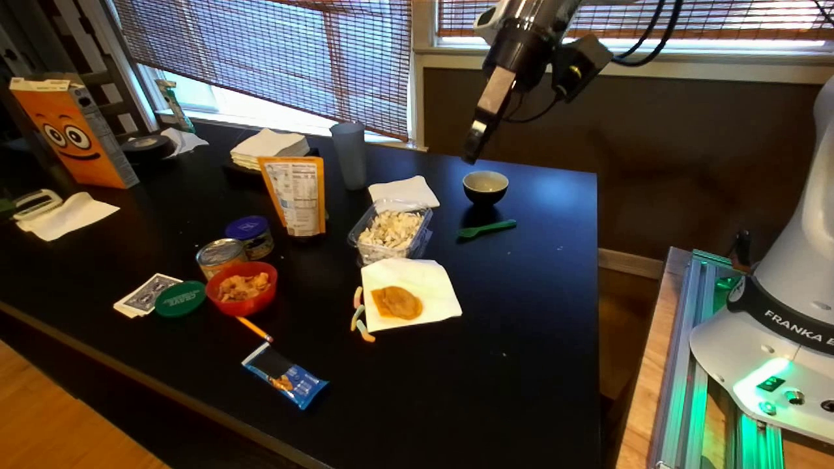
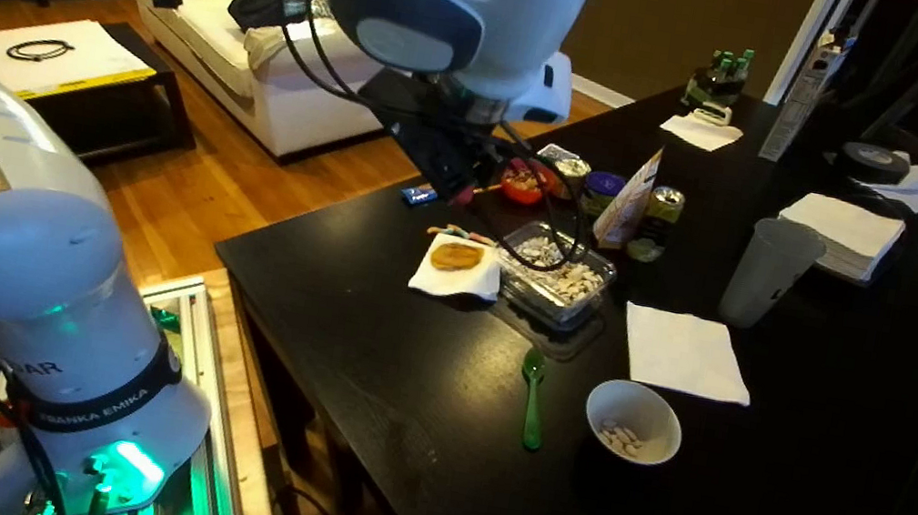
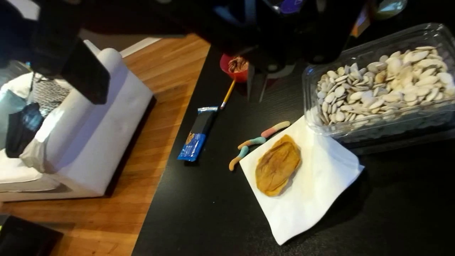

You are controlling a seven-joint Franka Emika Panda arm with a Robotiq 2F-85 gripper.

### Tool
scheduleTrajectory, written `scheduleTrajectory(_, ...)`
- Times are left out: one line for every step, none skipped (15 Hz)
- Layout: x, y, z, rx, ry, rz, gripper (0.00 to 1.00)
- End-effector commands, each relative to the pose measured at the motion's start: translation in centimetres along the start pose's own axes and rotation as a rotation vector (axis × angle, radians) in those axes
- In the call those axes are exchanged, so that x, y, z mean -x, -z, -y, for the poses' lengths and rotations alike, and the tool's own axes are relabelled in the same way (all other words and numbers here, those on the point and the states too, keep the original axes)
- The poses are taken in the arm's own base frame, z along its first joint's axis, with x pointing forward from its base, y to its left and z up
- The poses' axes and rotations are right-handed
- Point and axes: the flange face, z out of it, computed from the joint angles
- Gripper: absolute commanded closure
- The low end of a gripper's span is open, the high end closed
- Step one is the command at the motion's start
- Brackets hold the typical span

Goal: Pick up the pastry on the table

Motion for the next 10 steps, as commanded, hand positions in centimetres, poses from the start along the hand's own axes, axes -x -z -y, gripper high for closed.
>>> scheduleTrajectory(0.6, -4.8, -4.1, -0.081, 0.012, 0.004, 0.00)
scheduleTrajectory(1.1, -5.7, -5.2, -0.109, 0.001, 0.002, 0.00)
scheduleTrajectory(1.9, -7.1, -6.5, -0.142, -0.023, 0.005, 0.06)
scheduleTrajectory(2.5, -8.1, -7.6, -0.160, -0.041, 0.011, 0.04)
scheduleTrajectory(3.0, -9.1, -8.6, -0.177, -0.061, 0.023, 0.09)
scheduleTrajectory(3.4, -10.1, -9.5, -0.190, -0.080, 0.039, 0.26)
scheduleTrajectory(3.7, -10.9, -10.3, -0.191, -0.097, 0.061, 0.34)
scheduleTrajectory(3.7, -11.7, -11.0, -0.187, -0.110, 0.084, 0.36)
scheduleTrajectory(3.6, -12.3, -11.6, -0.166, -0.123, 0.108, 0.42)
scheduleTrajectory(3.5, -12.4, -12.1, -0.141, -0.124, 0.118, 0.51)
